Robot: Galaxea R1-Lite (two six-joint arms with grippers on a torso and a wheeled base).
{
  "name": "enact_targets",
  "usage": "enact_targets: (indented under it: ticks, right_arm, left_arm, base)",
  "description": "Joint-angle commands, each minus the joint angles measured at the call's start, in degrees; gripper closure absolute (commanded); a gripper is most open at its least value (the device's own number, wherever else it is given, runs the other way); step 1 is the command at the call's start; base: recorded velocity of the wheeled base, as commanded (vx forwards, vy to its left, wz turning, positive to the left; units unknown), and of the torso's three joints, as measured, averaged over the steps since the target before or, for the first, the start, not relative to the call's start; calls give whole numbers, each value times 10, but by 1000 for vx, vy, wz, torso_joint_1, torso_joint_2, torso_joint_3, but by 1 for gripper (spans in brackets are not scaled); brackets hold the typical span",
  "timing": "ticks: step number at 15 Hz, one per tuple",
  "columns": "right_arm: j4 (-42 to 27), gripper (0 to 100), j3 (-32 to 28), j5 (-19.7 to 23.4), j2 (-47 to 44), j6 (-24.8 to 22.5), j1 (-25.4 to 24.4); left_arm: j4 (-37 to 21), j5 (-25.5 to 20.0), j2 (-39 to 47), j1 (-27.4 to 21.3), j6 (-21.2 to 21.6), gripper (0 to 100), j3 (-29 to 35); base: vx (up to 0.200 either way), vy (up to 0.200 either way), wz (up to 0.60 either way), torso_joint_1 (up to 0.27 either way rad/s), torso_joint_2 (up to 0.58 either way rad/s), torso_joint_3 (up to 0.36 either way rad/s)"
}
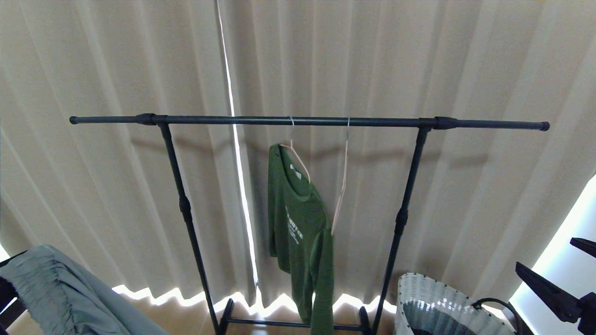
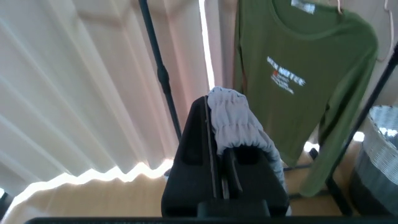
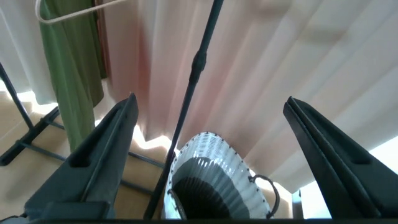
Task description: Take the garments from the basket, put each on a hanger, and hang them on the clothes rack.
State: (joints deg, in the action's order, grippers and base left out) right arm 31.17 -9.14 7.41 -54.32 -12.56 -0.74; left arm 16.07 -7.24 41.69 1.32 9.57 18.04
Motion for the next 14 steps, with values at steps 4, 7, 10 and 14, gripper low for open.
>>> enact_targets:
  ticks: [4,7,10,14]
  right_arm:
    - [0,0,0,1,-2,0,0]
    - [1,0,1,1,-1,0,0]
    - [2,0,0,1,-2,0,-1]
    - [1,0,-3,3,-4,0,-3]
  left_arm:
    - [-1,0,1,0,1,100,-2]
    - [-1,0,0,0,8,100,-6]
    - [-1,0,-7,0,9,100,-11]
    - [-2,0,-5,0,7,100,-13]
  base:
    - [0,200,0,10,2,-4]
    - [0,133,0,2,0,2]
    - [0,0,0,0,0,0]
    - [50,0,0,1,2,2]
